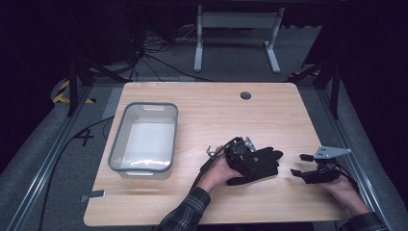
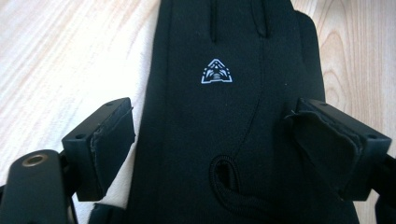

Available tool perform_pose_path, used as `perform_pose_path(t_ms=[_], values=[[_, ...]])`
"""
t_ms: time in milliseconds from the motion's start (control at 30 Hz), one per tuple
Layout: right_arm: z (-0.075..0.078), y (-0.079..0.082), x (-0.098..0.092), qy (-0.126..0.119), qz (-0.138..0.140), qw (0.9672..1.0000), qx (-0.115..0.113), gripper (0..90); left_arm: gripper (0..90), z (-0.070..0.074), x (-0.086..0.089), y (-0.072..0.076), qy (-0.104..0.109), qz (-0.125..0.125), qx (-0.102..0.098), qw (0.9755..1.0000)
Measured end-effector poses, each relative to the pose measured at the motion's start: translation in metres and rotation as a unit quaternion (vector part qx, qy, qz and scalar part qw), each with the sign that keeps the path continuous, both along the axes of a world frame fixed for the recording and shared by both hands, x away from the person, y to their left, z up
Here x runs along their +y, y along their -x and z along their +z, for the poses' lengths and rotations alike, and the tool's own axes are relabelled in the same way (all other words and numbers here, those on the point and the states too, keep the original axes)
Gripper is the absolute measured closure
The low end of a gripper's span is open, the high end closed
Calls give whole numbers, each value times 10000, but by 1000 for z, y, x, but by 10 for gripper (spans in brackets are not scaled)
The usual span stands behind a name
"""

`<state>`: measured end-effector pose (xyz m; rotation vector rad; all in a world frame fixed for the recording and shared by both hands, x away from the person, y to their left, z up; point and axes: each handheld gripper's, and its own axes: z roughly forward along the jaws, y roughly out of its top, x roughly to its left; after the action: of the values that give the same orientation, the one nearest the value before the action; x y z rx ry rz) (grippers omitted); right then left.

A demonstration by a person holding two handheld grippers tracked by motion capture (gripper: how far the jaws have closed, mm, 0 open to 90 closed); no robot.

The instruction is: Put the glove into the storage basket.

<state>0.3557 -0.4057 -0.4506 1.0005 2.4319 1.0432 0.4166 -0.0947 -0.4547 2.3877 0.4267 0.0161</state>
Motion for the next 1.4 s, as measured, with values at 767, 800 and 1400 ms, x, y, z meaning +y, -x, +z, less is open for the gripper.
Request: perform_pose_path(t_ms=[767, 800, 1400], values=[[-15, -4, 3, 135, -119, 9998, -26, 119, 497, 1, 2, 3, -78, -424, 116, 9990], [-15, -4, 3, 126, -118, 9998, -33, 115, 532, 1, 2, 3, -71, -477, 179, 9987], [-17, -5, 5, 97, -85, 9999, -14, 75, 662, 28, 21, -1, 87, -14, 454, 9989]])
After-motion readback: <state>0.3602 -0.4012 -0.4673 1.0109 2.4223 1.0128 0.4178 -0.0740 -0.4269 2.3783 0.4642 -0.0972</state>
